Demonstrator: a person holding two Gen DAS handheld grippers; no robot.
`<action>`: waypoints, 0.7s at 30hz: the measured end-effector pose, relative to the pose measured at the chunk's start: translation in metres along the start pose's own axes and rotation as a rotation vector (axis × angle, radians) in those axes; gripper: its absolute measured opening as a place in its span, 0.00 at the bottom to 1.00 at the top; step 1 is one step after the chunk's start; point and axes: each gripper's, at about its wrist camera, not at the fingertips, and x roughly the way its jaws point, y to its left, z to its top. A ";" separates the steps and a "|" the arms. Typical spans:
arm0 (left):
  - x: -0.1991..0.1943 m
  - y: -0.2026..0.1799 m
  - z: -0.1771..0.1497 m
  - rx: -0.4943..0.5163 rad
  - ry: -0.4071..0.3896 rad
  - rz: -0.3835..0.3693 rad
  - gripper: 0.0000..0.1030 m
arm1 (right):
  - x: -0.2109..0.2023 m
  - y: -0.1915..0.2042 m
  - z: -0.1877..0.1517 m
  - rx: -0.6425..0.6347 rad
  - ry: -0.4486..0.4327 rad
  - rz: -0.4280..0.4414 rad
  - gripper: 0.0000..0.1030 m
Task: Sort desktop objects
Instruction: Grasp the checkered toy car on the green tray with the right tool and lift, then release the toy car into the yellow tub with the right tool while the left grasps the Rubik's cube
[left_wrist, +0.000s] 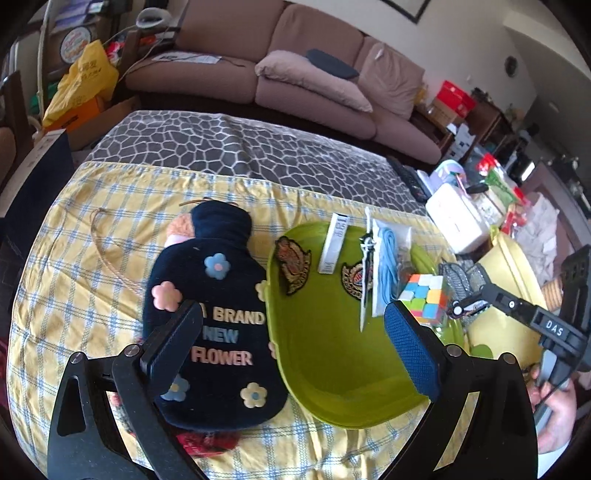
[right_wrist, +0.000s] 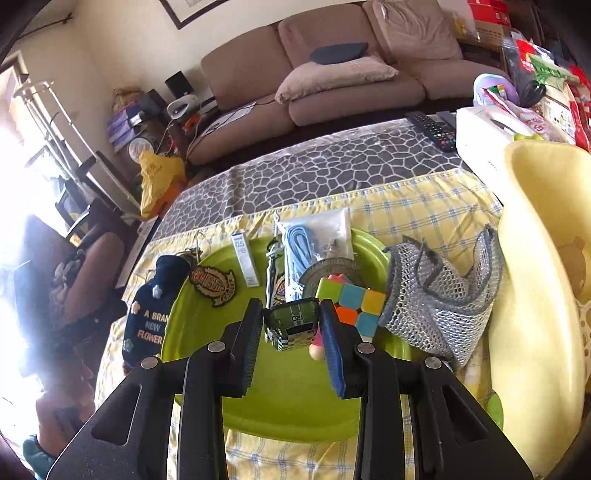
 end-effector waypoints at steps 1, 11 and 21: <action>0.003 -0.010 -0.002 0.022 0.008 -0.010 0.95 | -0.003 -0.002 0.000 0.003 -0.006 0.000 0.31; 0.043 -0.121 -0.034 0.327 0.079 0.029 0.97 | -0.045 -0.027 0.010 0.056 -0.103 0.016 0.31; 0.102 -0.197 -0.040 0.468 0.160 0.008 0.97 | -0.068 -0.050 0.015 0.093 -0.136 0.034 0.31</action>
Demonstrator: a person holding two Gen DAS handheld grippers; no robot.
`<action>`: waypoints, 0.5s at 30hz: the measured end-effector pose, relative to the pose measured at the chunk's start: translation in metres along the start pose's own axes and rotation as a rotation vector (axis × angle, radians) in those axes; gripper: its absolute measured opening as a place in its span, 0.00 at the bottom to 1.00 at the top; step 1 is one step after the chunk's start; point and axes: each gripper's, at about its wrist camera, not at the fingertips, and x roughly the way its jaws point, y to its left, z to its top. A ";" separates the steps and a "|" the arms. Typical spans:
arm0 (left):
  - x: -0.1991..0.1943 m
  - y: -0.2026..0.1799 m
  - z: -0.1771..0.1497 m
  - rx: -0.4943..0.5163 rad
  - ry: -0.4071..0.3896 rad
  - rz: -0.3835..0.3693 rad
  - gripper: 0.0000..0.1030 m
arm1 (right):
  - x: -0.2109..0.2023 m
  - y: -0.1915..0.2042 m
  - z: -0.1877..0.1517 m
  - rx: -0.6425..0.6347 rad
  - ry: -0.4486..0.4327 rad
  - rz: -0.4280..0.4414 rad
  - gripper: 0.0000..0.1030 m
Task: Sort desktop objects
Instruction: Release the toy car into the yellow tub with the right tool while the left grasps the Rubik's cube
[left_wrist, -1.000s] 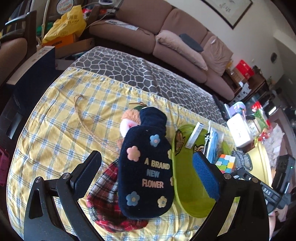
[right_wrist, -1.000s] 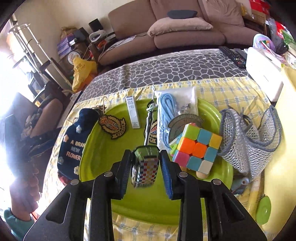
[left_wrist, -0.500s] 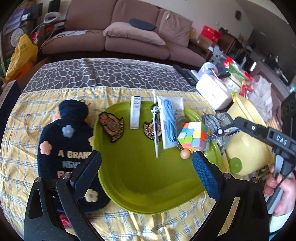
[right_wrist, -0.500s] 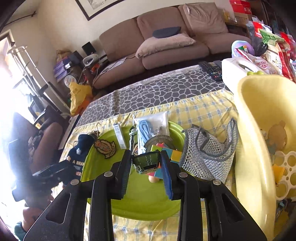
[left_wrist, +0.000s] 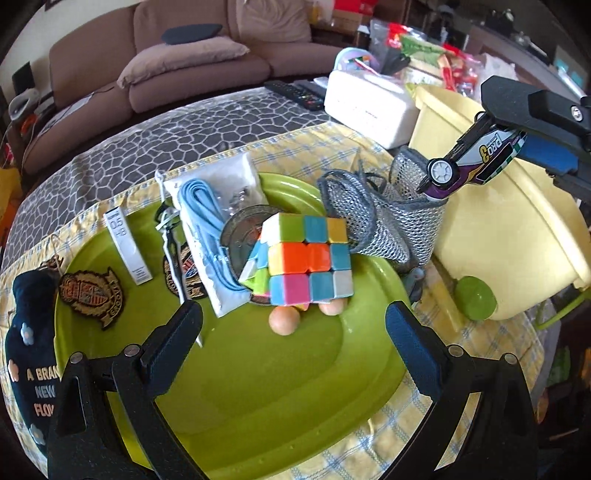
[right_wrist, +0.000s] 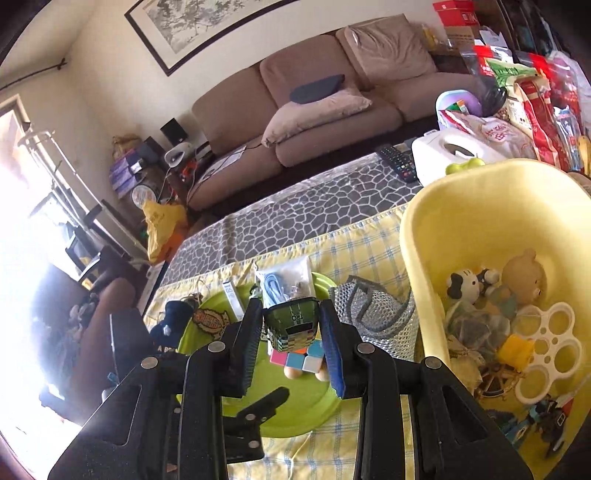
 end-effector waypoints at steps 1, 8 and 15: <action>0.004 -0.005 0.003 0.010 0.006 0.003 0.97 | -0.003 -0.002 0.001 0.000 -0.005 -0.002 0.31; 0.035 -0.021 0.015 0.046 0.072 0.056 0.96 | -0.034 -0.019 0.010 0.018 -0.076 -0.023 0.31; 0.047 -0.016 0.021 0.004 0.084 0.090 0.70 | -0.084 -0.053 0.016 0.014 -0.139 -0.187 0.31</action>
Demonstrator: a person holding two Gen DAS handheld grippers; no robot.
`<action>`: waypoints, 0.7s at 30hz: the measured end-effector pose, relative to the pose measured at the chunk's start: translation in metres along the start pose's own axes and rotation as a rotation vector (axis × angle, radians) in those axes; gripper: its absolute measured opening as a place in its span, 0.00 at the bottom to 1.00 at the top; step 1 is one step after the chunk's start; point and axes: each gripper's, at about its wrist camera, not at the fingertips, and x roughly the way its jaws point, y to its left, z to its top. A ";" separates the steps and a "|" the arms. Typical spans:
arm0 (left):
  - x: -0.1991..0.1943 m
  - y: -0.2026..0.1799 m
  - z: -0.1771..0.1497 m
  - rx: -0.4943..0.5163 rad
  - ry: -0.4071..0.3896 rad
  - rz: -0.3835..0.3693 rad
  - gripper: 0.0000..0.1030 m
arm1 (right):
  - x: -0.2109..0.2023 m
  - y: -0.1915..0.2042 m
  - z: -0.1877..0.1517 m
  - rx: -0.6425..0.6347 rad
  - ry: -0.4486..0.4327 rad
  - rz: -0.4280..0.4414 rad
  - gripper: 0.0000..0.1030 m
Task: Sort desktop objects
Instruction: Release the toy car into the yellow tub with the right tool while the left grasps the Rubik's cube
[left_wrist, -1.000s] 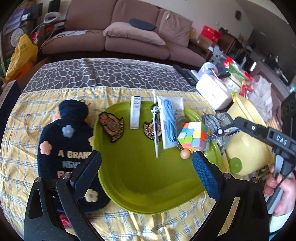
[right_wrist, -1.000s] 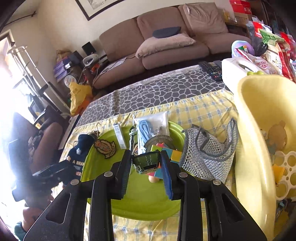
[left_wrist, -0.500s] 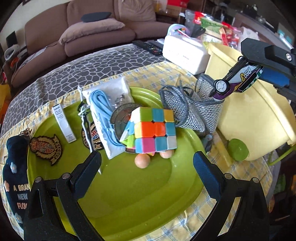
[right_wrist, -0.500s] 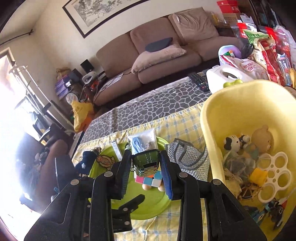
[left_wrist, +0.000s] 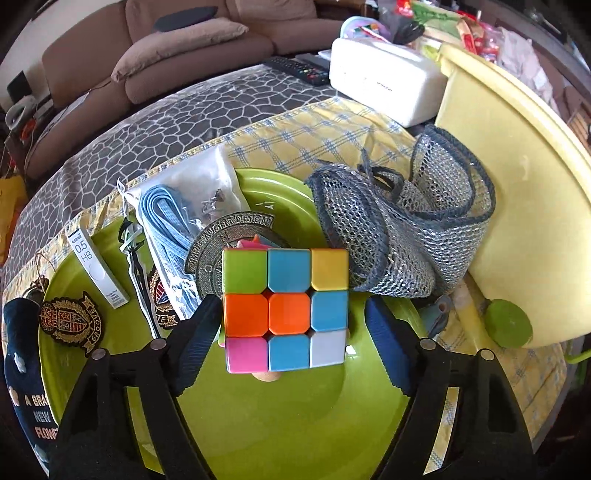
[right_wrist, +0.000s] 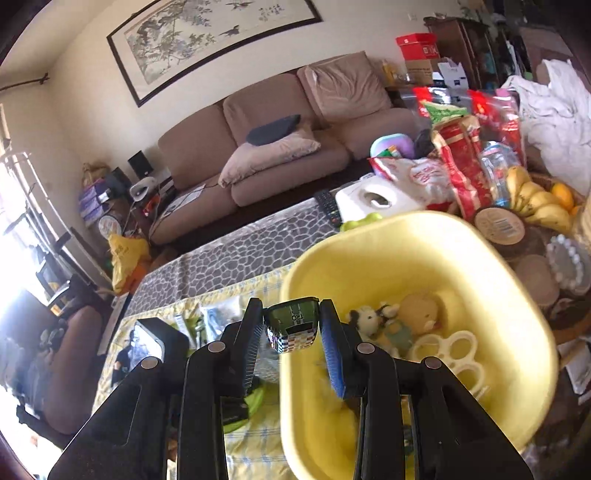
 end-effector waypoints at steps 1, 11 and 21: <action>0.000 0.003 0.001 -0.011 -0.006 0.003 0.66 | -0.004 -0.008 0.000 0.003 0.000 -0.027 0.31; 0.014 0.014 0.006 -0.070 0.007 -0.002 0.64 | -0.005 -0.058 -0.015 -0.053 0.112 -0.294 0.31; -0.007 0.023 0.003 -0.138 -0.016 -0.098 0.53 | 0.002 -0.080 -0.022 -0.064 0.160 -0.431 0.50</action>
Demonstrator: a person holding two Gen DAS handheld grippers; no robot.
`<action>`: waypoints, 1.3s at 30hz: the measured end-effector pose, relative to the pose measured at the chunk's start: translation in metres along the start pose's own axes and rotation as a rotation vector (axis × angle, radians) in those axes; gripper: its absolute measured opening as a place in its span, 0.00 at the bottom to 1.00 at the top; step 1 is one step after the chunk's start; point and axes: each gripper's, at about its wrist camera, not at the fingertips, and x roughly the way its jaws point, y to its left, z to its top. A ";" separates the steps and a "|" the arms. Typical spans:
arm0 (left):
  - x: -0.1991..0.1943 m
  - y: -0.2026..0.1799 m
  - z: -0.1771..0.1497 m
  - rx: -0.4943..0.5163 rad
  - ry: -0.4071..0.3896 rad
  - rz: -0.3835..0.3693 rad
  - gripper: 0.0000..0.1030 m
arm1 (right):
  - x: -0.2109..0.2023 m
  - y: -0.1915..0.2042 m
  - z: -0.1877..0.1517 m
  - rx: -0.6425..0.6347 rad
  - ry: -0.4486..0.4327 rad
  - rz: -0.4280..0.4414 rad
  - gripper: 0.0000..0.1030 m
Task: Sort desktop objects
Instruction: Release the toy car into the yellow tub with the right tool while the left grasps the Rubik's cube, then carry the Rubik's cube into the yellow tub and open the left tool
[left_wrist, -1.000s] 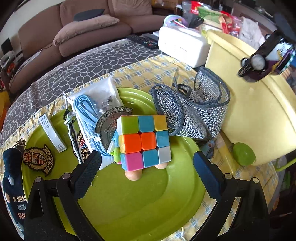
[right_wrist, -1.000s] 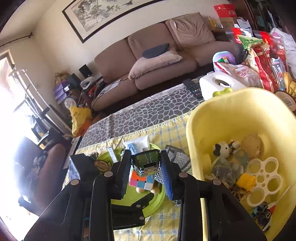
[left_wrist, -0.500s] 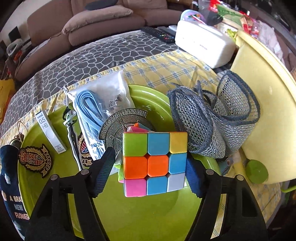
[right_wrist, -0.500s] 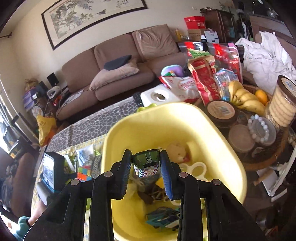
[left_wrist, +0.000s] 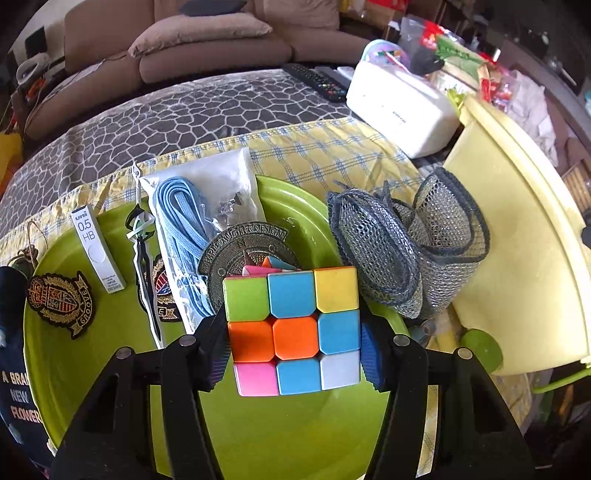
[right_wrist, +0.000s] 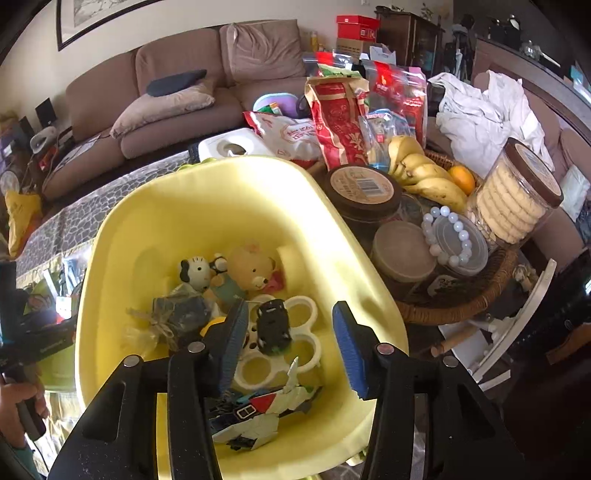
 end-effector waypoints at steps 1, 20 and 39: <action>-0.001 0.000 -0.001 0.001 0.000 0.000 0.53 | -0.003 0.000 0.001 0.005 -0.011 0.003 0.53; -0.118 -0.033 0.041 0.001 -0.169 -0.232 0.53 | -0.032 0.036 0.015 0.050 -0.130 0.239 0.60; -0.014 -0.183 0.111 0.184 0.001 -0.204 0.53 | -0.033 -0.016 0.008 0.162 -0.136 0.224 0.60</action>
